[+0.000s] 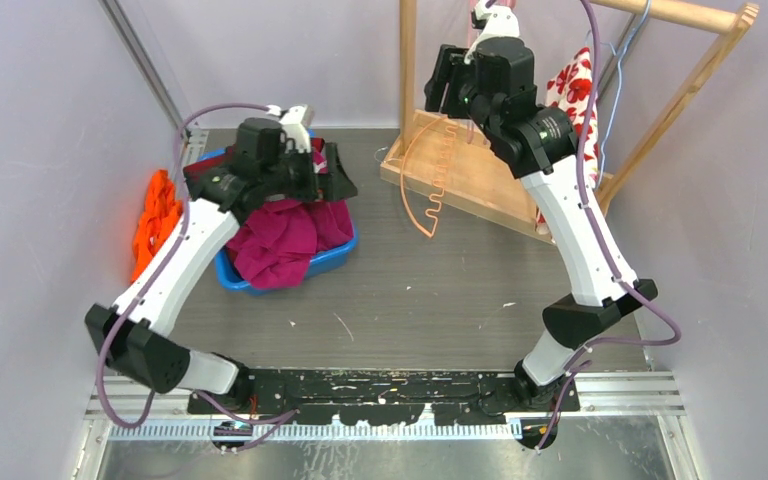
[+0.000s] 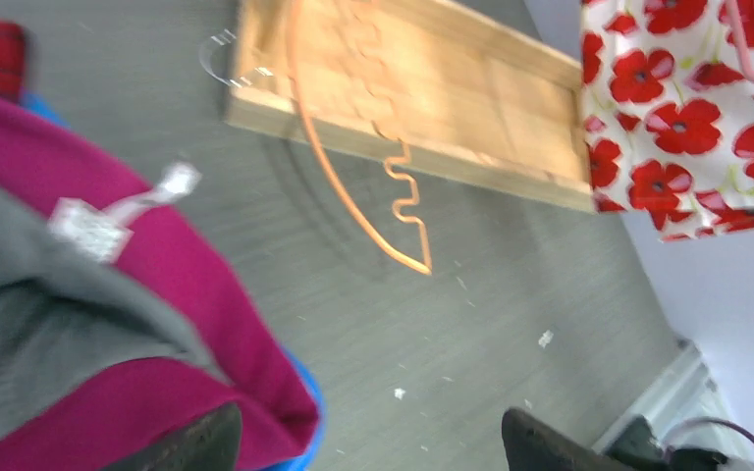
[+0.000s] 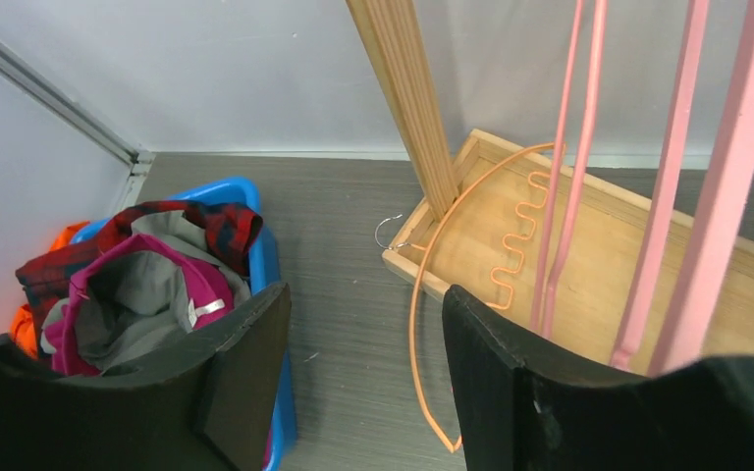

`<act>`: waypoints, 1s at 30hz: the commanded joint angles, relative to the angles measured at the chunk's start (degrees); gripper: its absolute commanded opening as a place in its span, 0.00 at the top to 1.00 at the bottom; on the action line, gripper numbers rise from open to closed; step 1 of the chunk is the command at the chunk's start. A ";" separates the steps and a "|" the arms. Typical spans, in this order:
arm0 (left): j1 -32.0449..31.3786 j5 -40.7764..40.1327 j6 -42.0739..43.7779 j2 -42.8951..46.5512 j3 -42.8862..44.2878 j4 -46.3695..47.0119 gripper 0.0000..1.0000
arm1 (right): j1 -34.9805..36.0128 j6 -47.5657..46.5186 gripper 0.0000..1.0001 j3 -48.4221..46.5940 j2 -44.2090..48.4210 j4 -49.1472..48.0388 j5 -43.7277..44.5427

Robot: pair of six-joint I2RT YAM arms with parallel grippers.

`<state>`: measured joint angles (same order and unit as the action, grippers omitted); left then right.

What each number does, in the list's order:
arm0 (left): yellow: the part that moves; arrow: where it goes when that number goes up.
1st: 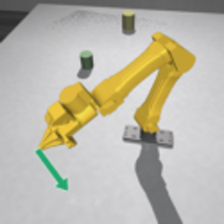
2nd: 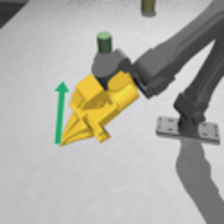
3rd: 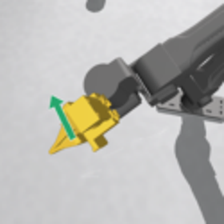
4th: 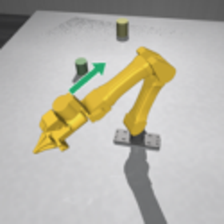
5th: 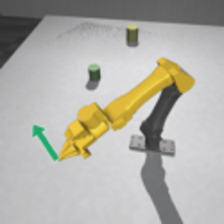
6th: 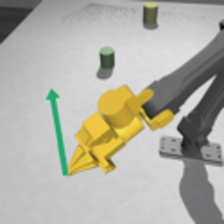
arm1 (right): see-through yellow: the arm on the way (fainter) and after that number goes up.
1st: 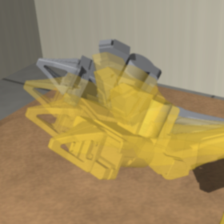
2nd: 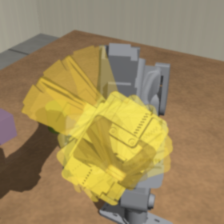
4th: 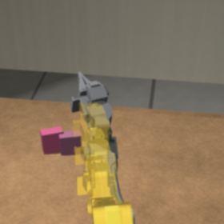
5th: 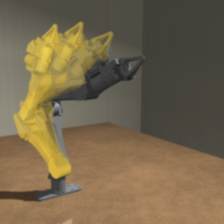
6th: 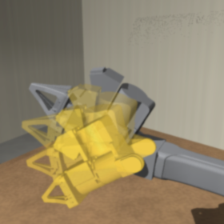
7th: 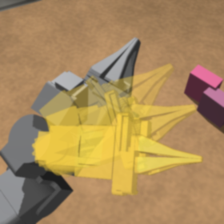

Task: Remove the skirt from the hanger
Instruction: Pick up the hanger from the clothesline.

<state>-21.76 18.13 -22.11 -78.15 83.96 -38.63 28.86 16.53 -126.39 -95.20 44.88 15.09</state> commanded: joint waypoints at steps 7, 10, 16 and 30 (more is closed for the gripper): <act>-10.48 2.60 -9.41 -16.93 13.90 11.41 0.00 | 0.32 -5.15 0.37 6.52 6.95 -0.41 -1.91; -10.48 1.37 -13.18 -20.60 12.16 16.27 0.00 | 0.34 -5.30 0.37 9.43 8.56 -0.45 -2.54; -9.94 0.74 -21.68 -28.65 7.03 28.91 0.03 | 0.34 -5.75 0.37 12.71 10.34 0.24 -4.62; -9.31 -1.47 -23.65 -43.70 12.43 35.94 0.06 | 0.32 -7.13 0.37 16.61 13.46 0.24 -2.62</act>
<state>-31.77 18.06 -47.13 -121.69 92.55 -7.70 28.93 10.17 -109.75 -83.92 46.87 11.64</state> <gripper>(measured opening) 0.942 0.628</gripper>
